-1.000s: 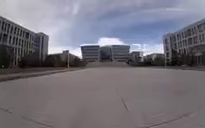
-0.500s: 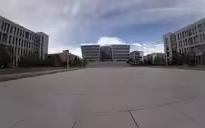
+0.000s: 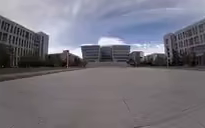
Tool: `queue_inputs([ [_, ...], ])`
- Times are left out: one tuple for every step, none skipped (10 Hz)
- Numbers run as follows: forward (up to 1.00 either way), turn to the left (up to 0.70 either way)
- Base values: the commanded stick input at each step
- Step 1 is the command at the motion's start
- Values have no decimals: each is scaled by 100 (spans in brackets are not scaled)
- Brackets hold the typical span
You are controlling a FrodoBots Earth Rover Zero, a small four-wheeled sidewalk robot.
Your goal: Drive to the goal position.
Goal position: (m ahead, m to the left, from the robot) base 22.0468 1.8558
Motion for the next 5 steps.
queue_inputs([
  [70,0],
  [70,0],
  [70,0],
  [70,0],
  [70,0],
])
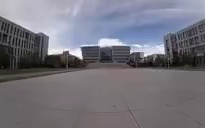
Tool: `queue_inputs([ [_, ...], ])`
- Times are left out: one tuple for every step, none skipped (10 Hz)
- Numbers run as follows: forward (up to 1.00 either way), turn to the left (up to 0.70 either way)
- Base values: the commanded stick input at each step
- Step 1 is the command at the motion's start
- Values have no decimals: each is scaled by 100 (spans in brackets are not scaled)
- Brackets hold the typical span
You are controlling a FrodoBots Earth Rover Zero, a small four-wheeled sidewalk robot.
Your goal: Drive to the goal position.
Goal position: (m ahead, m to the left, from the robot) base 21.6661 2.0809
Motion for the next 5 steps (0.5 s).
queue_inputs([
  [70,0],
  [70,0],
  [70,0],
  [70,0],
  [70,0],
])
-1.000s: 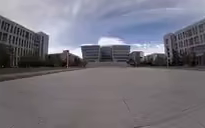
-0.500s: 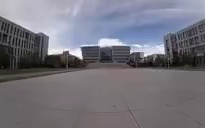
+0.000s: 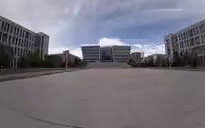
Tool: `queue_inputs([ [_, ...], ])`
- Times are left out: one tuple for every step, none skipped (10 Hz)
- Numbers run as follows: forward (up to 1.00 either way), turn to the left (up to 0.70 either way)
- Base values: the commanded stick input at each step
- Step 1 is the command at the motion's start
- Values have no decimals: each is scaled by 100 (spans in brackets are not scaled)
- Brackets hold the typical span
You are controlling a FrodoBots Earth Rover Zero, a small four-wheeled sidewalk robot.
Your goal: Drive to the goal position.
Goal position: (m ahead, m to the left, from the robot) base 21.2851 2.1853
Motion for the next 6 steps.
queue_inputs([
  [70,0],
  [70,0],
  [70,0],
  [70,0],
  [70,0],
  [70,0],
])
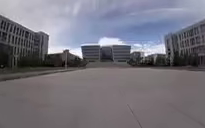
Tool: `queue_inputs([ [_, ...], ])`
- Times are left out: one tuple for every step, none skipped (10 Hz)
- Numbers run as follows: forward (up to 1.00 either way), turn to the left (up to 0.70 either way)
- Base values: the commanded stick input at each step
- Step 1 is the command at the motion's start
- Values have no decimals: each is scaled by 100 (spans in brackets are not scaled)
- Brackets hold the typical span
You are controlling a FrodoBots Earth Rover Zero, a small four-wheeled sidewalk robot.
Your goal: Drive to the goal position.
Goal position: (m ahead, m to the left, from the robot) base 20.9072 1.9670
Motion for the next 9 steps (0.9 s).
queue_inputs([
  [70,0],
  [70,0],
  [70,0],
  [70,0],
  [70,0],
  [70,0],
  [70,0],
  [70,0],
  [70,0],
])
